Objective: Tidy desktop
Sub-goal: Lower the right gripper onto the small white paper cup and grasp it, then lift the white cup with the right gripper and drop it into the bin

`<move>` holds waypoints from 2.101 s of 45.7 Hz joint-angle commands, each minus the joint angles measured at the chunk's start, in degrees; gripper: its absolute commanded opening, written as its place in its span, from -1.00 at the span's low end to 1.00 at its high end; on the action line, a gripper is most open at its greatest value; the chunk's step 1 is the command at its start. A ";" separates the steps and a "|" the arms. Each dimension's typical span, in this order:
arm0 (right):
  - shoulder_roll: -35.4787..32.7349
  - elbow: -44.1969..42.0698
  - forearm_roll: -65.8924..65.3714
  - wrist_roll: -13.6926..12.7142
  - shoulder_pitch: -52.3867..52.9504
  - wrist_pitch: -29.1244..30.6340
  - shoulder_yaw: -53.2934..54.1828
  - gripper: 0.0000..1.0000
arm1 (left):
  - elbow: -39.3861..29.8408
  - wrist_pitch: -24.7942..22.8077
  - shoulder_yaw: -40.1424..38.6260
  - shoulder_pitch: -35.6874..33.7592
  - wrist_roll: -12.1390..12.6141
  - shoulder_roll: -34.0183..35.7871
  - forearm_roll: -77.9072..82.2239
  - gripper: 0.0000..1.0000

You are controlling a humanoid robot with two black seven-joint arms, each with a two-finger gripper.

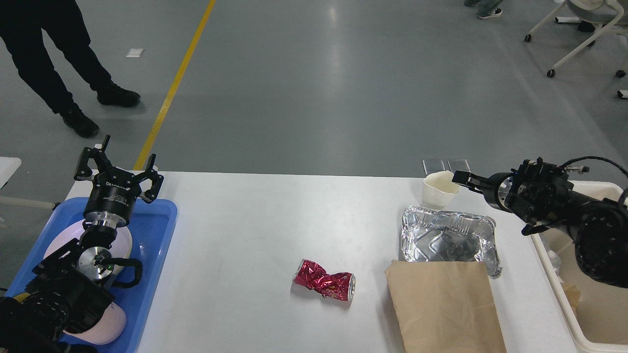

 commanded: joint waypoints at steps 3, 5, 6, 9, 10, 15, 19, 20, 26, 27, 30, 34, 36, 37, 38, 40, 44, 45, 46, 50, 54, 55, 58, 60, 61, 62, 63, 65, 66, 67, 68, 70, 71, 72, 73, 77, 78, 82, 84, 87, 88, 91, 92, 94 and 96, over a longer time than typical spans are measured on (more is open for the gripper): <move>0.38 -0.30 0.15 -0.09 -1.03 -2.25 1.83 1.00 | 0.00 0.01 0.01 0.00 0.00 0.03 0.00 0.93; 0.46 -0.30 0.15 -0.09 -1.03 -2.69 1.83 1.00 | 0.00 -0.08 -0.08 0.00 0.00 0.03 0.00 0.93; 0.47 -0.30 0.15 -0.09 -1.03 -2.78 1.83 1.00 | 0.00 0.01 0.01 0.00 0.00 -0.06 0.00 0.93; 0.64 -0.39 0.07 -0.09 -1.03 -2.87 1.83 1.00 | 0.00 -0.08 0.01 0.00 0.00 0.03 0.00 0.93; 0.82 -0.39 0.07 -0.09 -1.03 -2.87 1.83 1.00 | 0.00 -0.08 0.01 0.00 0.00 0.03 0.00 0.93; 1.69 -1.53 0.07 -0.09 -1.47 -2.96 2.01 0.99 | 0.00 0.01 -0.08 0.00 0.00 0.03 0.00 0.93; 2.31 -1.70 0.07 -0.09 -2.44 -2.96 2.01 0.88 | 0.00 0.01 -0.08 0.00 0.00 -0.06 0.00 0.93; 2.40 -1.70 0.07 -0.09 -2.52 -2.96 2.01 0.85 | 0.00 0.01 0.01 0.00 0.00 0.03 0.00 0.93; 2.75 -1.70 0.07 -0.09 -3.14 -2.96 2.01 0.65 | 0.00 0.01 0.01 0.00 0.00 0.03 0.00 0.93; 2.92 -1.70 0.07 -0.17 -3.23 -3.05 2.01 0.60 | 0.00 -0.08 -0.08 0.00 0.00 0.03 0.00 0.93; 3.28 -1.79 0.07 -0.17 -3.49 -3.05 2.01 0.42 | 0.00 -0.08 -0.08 0.00 0.00 -0.06 0.00 0.93; 3.28 -1.79 0.07 -1.49 -3.49 -3.13 1.92 -0.04 | 0.00 -0.08 0.01 0.00 0.00 -0.06 0.00 0.93; 3.28 -1.79 0.07 -2.89 -3.49 -3.13 1.92 -0.28 | 0.00 -0.08 0.01 0.00 0.00 -0.06 0.00 0.93; 3.28 -1.79 0.07 -3.59 -3.49 -3.13 1.92 -0.38 | 0.00 -0.08 0.01 0.00 0.00 -0.06 0.00 0.93; 3.19 -1.79 0.07 -4.21 -3.49 -3.13 2.01 -0.44 | 0.00 -0.08 0.01 0.00 0.00 0.03 0.00 0.93; 3.19 -1.79 0.15 -4.83 -3.49 -3.13 2.36 -0.56 | 0.00 -0.08 0.01 0.00 0.00 0.03 0.00 0.93; 3.19 -1.79 0.15 -5.10 -3.49 -3.13 3.33 -0.96 | 0.00 0.01 0.01 0.00 0.00 0.03 0.00 0.93; 3.19 -1.71 0.15 -5.10 -3.49 -3.13 3.41 -1.00 | 0.00 -0.08 0.01 0.00 0.00 0.03 0.00 0.93; 3.19 -1.70 0.15 -5.10 -3.49 -3.13 3.59 -1.00 | 0.00 0.01 0.01 0.00 0.00 -0.06 0.00 0.93; 3.19 -1.62 0.15 -5.10 -3.49 -3.05 3.77 -1.00 | 0.00 -0.08 0.01 0.00 0.00 0.03 0.00 0.93; 3.19 -1.70 0.15 -5.18 -3.49 -3.05 4.47 -1.00 | 0.00 0.01 0.01 0.00 0.00 0.03 0.00 0.93; 3.19 -1.70 0.15 -5.18 -3.49 -3.05 4.73 -1.00 | 0.00 -0.08 0.01 0.00 0.00 0.03 0.00 0.93; 3.19 -1.70 0.15 -5.18 -3.32 -3.13 5.52 -1.00 | 0.00 0.01 0.01 0.00 0.00 0.03 0.00 0.93; 3.28 -1.53 0.15 -5.18 -3.05 -3.13 6.14 -1.00 | 0.00 0.01 0.01 0.00 0.00 0.03 0.00 0.93; 3.28 -1.44 0.15 -5.18 -2.79 -3.13 6.40 -1.00 | 0.00 0.01 0.01 0.00 0.00 0.03 0.00 0.93; 3.28 -1.18 0.15 -5.18 -2.53 -3.13 6.66 -1.00 | 0.00 0.01 0.01 0.00 0.00 -0.06 0.00 0.93; 3.37 -1.00 0.15 -5.18 -2.35 -3.13 6.93 -1.00 | 0.00 0.01 -0.08 0.00 0.00 0.03 0.00 0.93; 3.37 -0.65 0.07 -5.18 -1.56 -2.96 7.63 -1.00 | 0.00 0.01 0.01 0.00 0.00 0.03 0.00 0.93; 3.28 -0.48 0.07 -5.18 -1.04 -2.96 7.72 -1.00 | 0.00 0.01 0.01 0.00 0.00 0.03 0.00 0.93; 3.10 -0.13 0.07 -5.18 -0.42 -2.87 7.72 -1.00 | 0.00 0.01 0.01 0.00 0.00 0.03 0.00 0.93; 2.84 0.40 0.07 -5.18 0.28 -2.78 7.72 -1.00 | 0.00 0.01 0.01 0.00 0.00 -0.06 0.00 0.93; 2.31 2.24 0.07 -5.10 2.04 -2.70 7.81 -1.00 | 0.00 0.01 0.01 0.00 0.00 0.03 0.00 0.93; 1.88 3.47 0.15 -5.10 3.26 -2.61 7.81 -1.00 | 0.00 -0.08 0.01 0.00 0.00 0.03 0.00 0.93; 1.09 4.87 0.07 -5.10 4.49 -2.61 7.72 -1.00 | 0.00 0.01 0.01 0.00 0.00 -0.06 0.00 0.93; 0.12 6.54 0.07 -5.10 6.07 -2.61 7.81 -1.00 | 0.00 0.01 0.01 0.00 0.00 0.03 0.00 0.93; -3.66 13.74 0.07 -4.92 13.01 -2.61 7.90 -1.00 | 0.00 0.01 0.01 0.00 0.00 0.03 0.00 0.93; -4.54 15.85 0.07 -4.92 14.86 -2.61 7.90 -1.00 | 0.00 0.01 0.01 0.00 0.00 0.03 0.00 0.93; -8.66 24.12 -0.02 -4.83 22.68 -2.26 8.34 -1.00 | 0.00 0.01 0.01 0.00 0.00 0.03 0.00 0.93; -10.69 27.81 -0.02 -4.83 26.64 -2.08 8.34 -1.00 | 0.00 0.01 0.01 0.00 0.00 0.03 0.00 0.93; -13.15 32.38 -0.11 -4.83 32.26 -1.55 8.16 -1.00 | 0.00 0.01 0.01 0.00 0.00 0.03 0.00 0.93; -13.85 33.70 -0.11 -4.83 33.93 -1.38 8.07 -1.00 | 0.00 0.01 0.01 0.00 0.00 0.03 0.00 0.93; -16.23 37.05 -0.11 -4.83 38.86 -0.41 7.72 -1.00 | 0.00 0.01 0.01 0.00 0.00 0.03 0.00 0.93; -17.02 37.93 -0.11 -4.83 40.35 0.11 7.63 -1.00 | 0.00 0.01 0.01 0.00 0.00 0.03 0.00 0.93; -18.34 39.33 -0.11 -4.83 43.25 1.43 7.46 -1.00 | 0.00 0.01 0.01 0.00 0.00 0.03 0.00 0.93; -19.57 40.39 -0.11 -4.83 45.80 3.01 7.37 -1.00 | 0.00 0.01 -0.08 0.00 0.00 0.03 0.00 0.93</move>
